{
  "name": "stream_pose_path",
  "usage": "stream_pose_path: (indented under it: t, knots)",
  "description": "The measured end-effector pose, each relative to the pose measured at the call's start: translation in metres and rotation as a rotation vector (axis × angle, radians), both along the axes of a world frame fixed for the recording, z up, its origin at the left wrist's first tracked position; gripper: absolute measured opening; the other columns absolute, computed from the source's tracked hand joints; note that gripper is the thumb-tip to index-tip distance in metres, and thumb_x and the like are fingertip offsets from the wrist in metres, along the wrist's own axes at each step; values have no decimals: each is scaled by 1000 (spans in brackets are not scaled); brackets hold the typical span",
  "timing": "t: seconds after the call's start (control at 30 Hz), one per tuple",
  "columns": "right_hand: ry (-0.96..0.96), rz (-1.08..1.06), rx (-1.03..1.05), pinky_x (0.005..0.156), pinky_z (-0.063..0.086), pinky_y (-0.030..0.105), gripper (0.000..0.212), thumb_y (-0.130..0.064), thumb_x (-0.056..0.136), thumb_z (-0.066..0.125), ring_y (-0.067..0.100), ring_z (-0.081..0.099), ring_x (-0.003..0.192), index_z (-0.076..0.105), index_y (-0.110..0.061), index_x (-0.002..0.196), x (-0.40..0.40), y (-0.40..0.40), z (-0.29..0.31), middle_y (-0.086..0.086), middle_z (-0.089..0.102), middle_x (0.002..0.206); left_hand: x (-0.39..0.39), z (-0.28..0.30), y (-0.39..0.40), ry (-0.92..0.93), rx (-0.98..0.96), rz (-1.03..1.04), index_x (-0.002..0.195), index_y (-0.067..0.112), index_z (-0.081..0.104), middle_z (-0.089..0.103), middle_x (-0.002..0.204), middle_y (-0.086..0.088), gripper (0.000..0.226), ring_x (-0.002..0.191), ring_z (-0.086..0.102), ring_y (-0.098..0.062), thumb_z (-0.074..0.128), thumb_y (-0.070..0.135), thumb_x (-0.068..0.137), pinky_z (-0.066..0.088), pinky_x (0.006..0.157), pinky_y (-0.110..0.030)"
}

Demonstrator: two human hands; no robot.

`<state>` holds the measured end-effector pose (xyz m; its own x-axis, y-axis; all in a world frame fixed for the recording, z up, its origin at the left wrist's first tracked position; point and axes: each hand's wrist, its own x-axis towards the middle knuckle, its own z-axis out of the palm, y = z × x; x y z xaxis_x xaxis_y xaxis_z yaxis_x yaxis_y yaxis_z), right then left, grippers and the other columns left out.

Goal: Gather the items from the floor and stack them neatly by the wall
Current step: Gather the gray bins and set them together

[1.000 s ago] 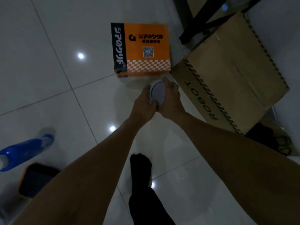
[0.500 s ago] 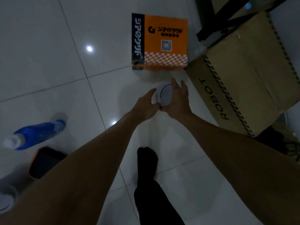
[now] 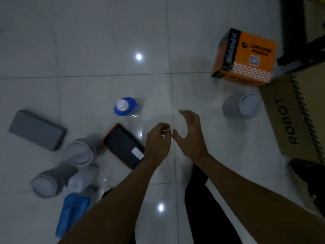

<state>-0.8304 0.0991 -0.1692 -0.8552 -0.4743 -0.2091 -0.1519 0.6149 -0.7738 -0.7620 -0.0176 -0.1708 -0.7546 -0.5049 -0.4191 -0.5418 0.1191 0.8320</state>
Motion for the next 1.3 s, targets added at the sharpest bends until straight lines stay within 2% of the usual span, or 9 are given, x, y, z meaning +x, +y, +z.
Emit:
stream_pose_path:
  t: [0.23,0.37,0.5,0.63,0.8,0.93,1.07,1.23,1.3]
  knots:
    - [-52,157,-76,103,36,10,65,-9,87,74,5,46,127,45,-13,144,121,-107,27,1,44,137,130,35,-104,-16,-92,200,92,13,67,68,83,6,7,76,65,-4,61,10,93,50,69,-18]
    - [-84,307,-69,103,46,28,62,-24,88,74,17,51,123,46,-11,142,168,-168,16,6,50,133,186,35,-155,-23,-205,338,101,13,66,67,95,2,15,89,64,-14,60,22,91,55,82,-38]
    - [-98,478,15,102,46,34,75,-27,80,80,23,49,124,42,-14,144,200,-220,-18,7,49,134,225,18,-204,-43,-260,415,106,7,63,61,105,-6,25,99,58,-23,59,23,86,47,91,-35]
    - [-167,585,145,101,48,48,107,-36,70,85,26,38,136,20,-30,154,216,-259,-56,8,32,152,257,-23,-241,-192,-228,319,125,5,58,56,120,-17,53,111,52,-29,58,30,79,42,97,-36]
    - [-120,620,263,106,41,41,128,-31,66,92,30,17,151,1,-42,157,225,-297,-84,9,9,164,270,-55,-271,-327,27,69,151,15,29,40,149,-11,87,134,36,-30,54,46,74,32,113,-43]
    - [-13,735,375,107,46,52,129,-29,65,93,37,17,150,2,-41,157,229,-306,-111,15,8,164,265,-70,-275,-255,80,70,149,15,33,53,138,-6,79,121,52,-21,64,42,81,46,99,-29]
    - [49,721,368,98,53,51,123,-31,66,90,38,28,143,3,-39,154,236,-308,-123,16,17,158,264,-66,-273,-181,43,174,141,4,42,60,127,-10,57,106,56,-13,65,8,89,39,71,0]
    - [14,614,323,92,55,50,118,-39,65,86,38,34,134,10,-34,155,233,-302,-109,12,22,152,261,-52,-270,-142,22,197,141,2,43,52,124,-3,62,114,51,-16,64,-3,83,36,83,3]
    - [-17,557,276,95,53,49,116,-43,65,85,37,35,134,13,-34,155,229,-299,-98,12,21,153,260,-44,-267,-142,-40,187,146,5,37,48,140,-12,66,125,46,-20,62,11,85,37,102,-13]
